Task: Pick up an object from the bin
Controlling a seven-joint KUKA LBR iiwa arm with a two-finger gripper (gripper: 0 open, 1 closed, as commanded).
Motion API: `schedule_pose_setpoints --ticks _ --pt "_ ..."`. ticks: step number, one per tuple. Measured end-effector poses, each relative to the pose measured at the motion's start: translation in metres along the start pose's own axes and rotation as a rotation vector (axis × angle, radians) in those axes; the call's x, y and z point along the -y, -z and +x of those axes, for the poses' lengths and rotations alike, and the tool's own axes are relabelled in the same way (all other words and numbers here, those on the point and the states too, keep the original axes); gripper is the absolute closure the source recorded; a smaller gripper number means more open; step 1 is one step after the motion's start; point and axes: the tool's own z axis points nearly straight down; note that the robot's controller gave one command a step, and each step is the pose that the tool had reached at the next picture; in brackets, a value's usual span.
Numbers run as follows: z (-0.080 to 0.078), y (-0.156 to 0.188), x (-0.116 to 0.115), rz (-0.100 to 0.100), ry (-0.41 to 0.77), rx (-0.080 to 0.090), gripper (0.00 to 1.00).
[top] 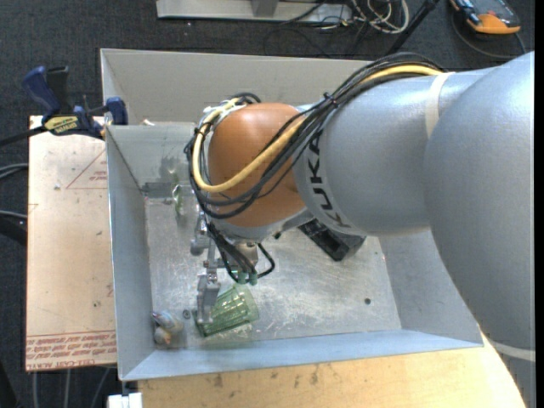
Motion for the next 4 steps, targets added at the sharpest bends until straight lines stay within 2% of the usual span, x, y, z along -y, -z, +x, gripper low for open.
schedule_pose_setpoints --ticks 1,2,3,4 --pt "-0.002 0.004 0.001 -0.002 -0.004 0.008 0.0" --pt "0.018 -0.017 0.043 -0.002 0.288 0.01 0.0" --pt "0.017 -0.04 0.064 0.0 0.368 0.008 0.0" --pt "0.023 -0.02 0.058 0.0 0.487 0.008 0.0"
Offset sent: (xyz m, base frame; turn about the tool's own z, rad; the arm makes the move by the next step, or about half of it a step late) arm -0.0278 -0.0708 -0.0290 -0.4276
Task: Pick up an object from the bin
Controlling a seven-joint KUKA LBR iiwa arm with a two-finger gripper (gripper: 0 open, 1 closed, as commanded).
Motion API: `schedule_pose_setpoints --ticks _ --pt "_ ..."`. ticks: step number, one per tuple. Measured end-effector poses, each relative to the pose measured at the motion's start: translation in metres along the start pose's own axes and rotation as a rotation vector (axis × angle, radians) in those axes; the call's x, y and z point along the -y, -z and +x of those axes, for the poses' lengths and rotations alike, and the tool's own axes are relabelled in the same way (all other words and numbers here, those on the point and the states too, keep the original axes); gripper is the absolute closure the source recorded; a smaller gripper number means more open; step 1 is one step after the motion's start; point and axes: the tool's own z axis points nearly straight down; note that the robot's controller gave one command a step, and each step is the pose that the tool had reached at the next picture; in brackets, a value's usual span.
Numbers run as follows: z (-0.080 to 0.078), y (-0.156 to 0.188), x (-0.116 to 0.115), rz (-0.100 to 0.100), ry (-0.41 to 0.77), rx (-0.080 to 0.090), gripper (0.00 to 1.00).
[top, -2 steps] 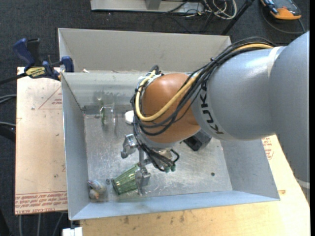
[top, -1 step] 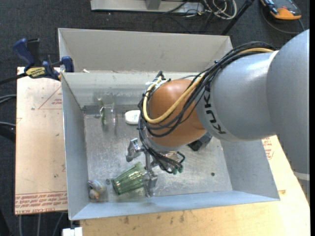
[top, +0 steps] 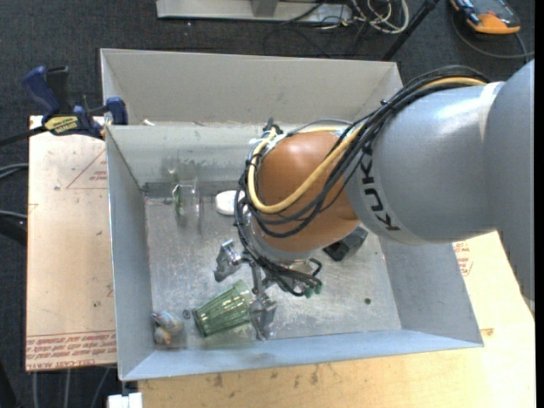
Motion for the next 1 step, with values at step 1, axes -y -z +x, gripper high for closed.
schedule_pose_setpoints --ticks 1 --pt "-0.0007 -0.0537 0.0065 0.002 0.136 0.006 0.0"
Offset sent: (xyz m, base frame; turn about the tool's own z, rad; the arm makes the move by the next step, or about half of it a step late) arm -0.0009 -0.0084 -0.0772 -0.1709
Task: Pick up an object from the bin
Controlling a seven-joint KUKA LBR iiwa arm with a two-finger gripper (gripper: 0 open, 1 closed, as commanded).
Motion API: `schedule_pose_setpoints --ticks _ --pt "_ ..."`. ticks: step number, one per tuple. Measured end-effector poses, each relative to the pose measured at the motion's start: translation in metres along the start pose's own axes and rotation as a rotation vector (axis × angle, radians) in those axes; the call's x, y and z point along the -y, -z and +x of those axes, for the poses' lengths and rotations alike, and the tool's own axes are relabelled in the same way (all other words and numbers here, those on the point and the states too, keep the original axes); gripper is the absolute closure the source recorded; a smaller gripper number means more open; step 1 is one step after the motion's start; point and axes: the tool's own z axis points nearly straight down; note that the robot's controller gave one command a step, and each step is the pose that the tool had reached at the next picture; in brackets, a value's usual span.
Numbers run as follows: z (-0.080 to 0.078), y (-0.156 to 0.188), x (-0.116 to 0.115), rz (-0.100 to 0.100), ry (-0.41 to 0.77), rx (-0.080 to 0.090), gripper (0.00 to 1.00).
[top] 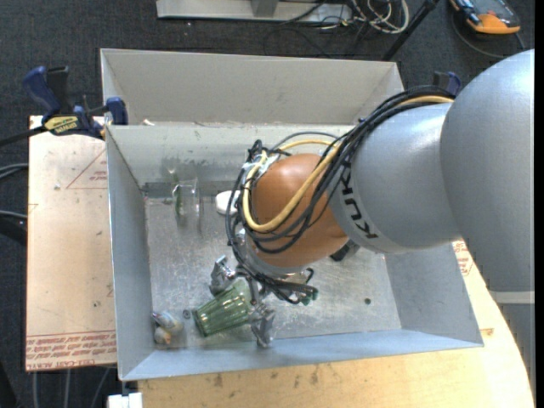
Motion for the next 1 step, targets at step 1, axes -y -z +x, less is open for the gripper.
schedule_pose_setpoints --ticks 1 --pt "-0.002 -0.0173 0.0008 0.003 0.032 0.018 1.0"
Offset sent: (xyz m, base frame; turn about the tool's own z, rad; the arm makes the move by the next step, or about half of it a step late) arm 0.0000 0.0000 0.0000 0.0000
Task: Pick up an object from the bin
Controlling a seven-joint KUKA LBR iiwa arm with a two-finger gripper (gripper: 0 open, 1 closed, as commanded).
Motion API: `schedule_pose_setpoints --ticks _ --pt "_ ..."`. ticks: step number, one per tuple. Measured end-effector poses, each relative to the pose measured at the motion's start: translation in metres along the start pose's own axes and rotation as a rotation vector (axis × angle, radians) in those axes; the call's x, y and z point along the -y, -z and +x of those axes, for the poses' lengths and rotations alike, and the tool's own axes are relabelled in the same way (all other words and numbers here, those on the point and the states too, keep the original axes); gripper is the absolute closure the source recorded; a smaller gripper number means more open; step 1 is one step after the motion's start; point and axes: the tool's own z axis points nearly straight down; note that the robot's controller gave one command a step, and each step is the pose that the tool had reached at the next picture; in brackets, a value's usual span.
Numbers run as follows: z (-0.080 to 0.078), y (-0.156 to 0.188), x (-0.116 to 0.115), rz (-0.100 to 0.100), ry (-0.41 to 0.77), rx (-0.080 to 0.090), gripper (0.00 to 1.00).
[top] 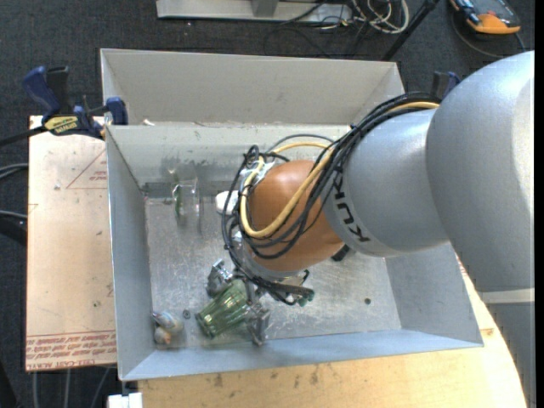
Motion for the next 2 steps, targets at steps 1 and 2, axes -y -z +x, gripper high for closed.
schedule_pose_setpoints --ticks 1,2 --pt "0.0 0.0 0.0 0.0 0.0 0.0 1.0" --pt "0.0004 0.0026 -0.0002 -0.001 0.0 -0.006 1.0"
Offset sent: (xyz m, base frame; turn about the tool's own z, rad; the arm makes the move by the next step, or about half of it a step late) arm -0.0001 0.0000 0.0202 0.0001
